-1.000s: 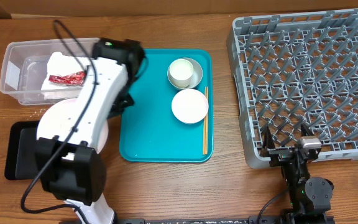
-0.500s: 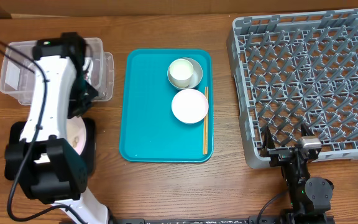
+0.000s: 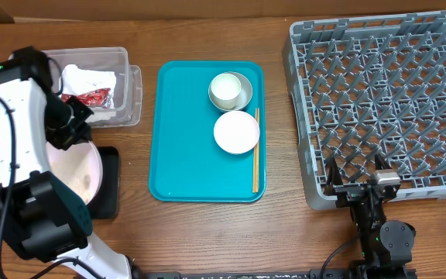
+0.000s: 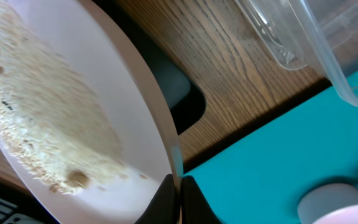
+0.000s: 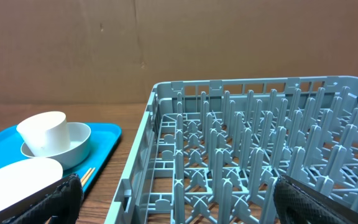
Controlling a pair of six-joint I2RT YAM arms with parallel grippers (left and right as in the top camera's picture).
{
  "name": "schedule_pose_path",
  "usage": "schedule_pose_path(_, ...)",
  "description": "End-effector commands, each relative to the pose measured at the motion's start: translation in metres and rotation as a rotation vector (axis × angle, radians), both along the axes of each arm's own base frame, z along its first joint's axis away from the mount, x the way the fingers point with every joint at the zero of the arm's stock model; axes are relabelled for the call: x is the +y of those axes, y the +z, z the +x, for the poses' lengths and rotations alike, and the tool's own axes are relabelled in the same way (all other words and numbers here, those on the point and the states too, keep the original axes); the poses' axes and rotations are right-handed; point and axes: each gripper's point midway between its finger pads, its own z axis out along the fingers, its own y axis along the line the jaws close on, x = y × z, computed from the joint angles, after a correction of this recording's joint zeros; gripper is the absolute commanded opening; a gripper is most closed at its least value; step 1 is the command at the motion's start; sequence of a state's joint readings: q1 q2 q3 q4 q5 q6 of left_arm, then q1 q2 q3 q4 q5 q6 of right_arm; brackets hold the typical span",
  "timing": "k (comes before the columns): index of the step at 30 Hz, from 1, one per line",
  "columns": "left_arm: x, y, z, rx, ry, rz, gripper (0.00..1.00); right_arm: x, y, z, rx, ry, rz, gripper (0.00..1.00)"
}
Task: Sort waste into correct bins and load items into the dishwasher
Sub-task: 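Carry the rice plate left over the black tray, then tilt the plate with the left gripper to dump rice onto the black tray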
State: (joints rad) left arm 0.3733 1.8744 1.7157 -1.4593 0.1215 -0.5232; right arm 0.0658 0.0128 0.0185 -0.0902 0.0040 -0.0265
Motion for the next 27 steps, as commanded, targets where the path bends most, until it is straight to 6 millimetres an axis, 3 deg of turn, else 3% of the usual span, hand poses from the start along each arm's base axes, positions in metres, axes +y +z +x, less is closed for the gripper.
schedule_pose_path(1,0.001,0.007,0.008,-0.071,-0.025,-0.084,0.04,0.000,-0.001,0.000,-0.006,0.000,0.000,1.00)
schedule_pose_path(9,0.001,0.020,0.015,-0.213,-0.024,-0.277,0.04,0.000,-0.001,0.000,-0.006,0.000,0.000,1.00)
schedule_pose_path(17,0.016,0.029,0.005,-0.274,0.007,-0.356,0.04,0.000,-0.001,0.000,-0.006,0.000,0.000,1.00)
schedule_pose_path(27,0.035,0.051,0.004,-0.474,0.029,-0.491,0.04,0.000,-0.001,0.000,-0.006,0.000,0.000,1.00)
